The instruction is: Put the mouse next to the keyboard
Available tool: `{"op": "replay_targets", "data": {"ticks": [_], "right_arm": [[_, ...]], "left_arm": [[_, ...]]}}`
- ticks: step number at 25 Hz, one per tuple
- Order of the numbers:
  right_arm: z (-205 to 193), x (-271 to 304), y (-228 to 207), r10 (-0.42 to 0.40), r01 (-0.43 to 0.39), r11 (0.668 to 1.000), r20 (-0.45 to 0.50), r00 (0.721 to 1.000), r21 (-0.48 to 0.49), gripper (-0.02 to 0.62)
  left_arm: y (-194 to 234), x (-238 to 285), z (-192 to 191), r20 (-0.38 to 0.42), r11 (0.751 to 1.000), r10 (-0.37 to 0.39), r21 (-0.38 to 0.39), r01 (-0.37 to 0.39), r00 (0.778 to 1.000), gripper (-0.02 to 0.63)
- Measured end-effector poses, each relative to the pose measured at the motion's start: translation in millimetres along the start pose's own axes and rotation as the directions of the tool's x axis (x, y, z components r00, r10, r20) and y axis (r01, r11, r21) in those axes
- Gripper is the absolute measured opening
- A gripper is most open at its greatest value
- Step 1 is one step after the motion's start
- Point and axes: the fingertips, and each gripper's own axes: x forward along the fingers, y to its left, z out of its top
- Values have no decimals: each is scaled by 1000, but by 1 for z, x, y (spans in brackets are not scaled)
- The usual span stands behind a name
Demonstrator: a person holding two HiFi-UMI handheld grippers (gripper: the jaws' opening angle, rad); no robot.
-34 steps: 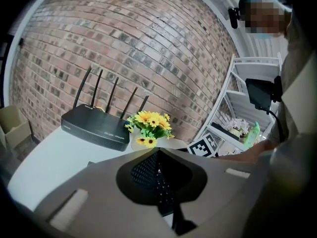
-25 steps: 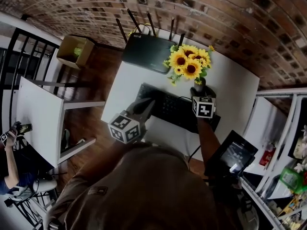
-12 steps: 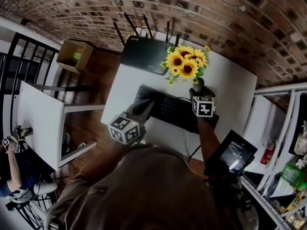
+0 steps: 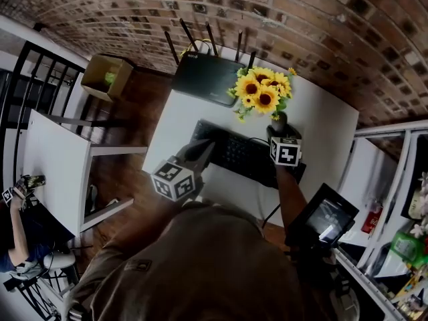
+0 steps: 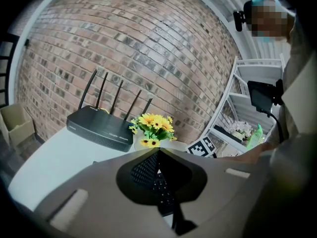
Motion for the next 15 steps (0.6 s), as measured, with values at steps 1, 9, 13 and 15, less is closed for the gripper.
{"op": "replay_targets", "data": {"ticks": [1, 9, 13, 15], "right_arm": [[2, -4, 0, -2, 2, 1000, 9, 1000, 1, 314], [22, -60, -13, -71, 68, 997, 115, 991, 30, 315], [22, -100, -19, -124, 115, 991, 163, 979, 63, 315], [16, -119, -21, -149, 137, 987, 175, 973, 81, 316]], "left_arm": [[-1, 0, 0, 1, 1000, -3, 1, 3, 1000, -5], [-19, 8, 0, -6, 995, -98, 26, 99, 995, -5], [-31, 13, 3, -9, 986, -158, 50, 159, 987, -5], [-36, 12, 4, -11, 982, -178, 57, 179, 984, -5]]}}
